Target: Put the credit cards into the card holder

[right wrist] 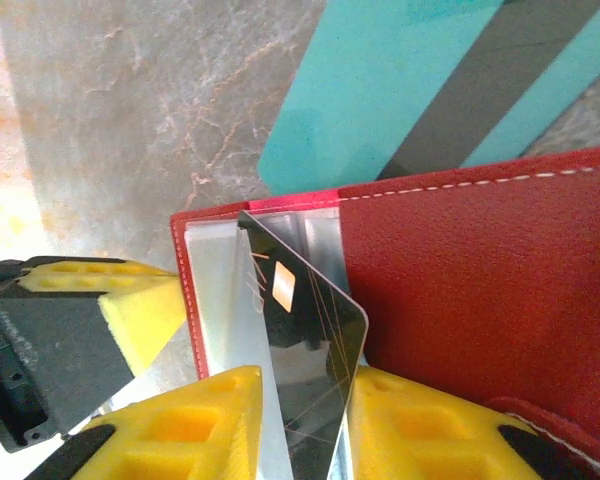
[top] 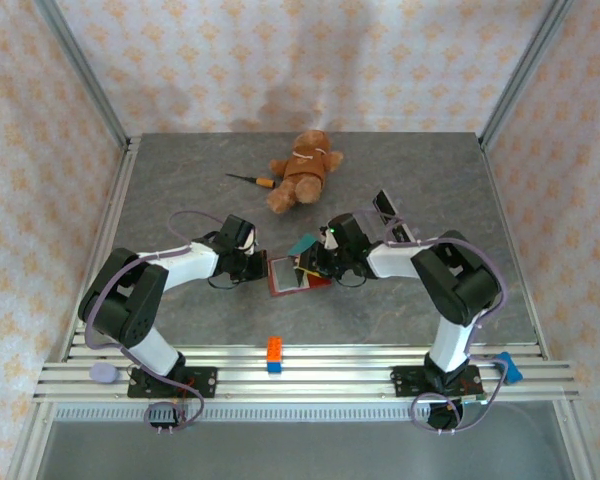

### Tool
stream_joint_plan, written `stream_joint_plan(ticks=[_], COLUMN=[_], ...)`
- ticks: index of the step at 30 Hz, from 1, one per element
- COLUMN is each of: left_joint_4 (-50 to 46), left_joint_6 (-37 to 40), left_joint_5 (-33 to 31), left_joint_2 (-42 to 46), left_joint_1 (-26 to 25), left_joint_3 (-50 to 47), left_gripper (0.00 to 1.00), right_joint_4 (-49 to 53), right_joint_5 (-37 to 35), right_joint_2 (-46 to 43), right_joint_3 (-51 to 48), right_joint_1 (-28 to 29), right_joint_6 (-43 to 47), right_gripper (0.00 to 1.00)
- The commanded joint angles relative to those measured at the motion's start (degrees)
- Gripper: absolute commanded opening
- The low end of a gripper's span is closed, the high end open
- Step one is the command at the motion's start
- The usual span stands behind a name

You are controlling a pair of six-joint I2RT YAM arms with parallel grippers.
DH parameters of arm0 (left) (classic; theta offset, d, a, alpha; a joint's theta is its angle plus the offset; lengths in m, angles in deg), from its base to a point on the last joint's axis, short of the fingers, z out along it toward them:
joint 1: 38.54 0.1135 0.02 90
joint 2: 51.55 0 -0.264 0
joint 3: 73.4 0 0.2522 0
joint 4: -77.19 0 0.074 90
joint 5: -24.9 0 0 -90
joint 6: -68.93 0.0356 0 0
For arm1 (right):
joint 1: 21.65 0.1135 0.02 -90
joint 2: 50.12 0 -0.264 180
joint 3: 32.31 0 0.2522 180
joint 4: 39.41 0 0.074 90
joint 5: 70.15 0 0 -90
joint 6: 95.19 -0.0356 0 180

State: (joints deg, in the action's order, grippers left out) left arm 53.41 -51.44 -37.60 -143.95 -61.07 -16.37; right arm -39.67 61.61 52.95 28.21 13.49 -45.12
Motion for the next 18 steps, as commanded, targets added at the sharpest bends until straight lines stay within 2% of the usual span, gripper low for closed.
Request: stream_joint_plan(ticks=[1,8,18], left_joint_4=[-1.2,-2.3,-5.9], left_joint_6=[0.2,0.7,1.2], left_joint_5=[-0.3,-0.6,-3.0], left_joint_2=[-0.6,-0.3,-1.6], left_joint_1=[-0.2,-0.2,0.0], left_joint_3=[-0.2,0.0,1.3], left_gripper=[0.03,0.03,0.0], right_joint_4=[-9.6,-18.6,-17.6], right_joint_5=[2.6,5.0,6.2], right_joint_2=[1.9,3.9,1.3], right_joint_3=[-2.5,-5.1,-7.4], right_joint_1=[-0.4,-0.7,-3.7], right_joint_6=[-4.4,-7.1,-5.6], right_gripper=[0.25,0.13,0.05])
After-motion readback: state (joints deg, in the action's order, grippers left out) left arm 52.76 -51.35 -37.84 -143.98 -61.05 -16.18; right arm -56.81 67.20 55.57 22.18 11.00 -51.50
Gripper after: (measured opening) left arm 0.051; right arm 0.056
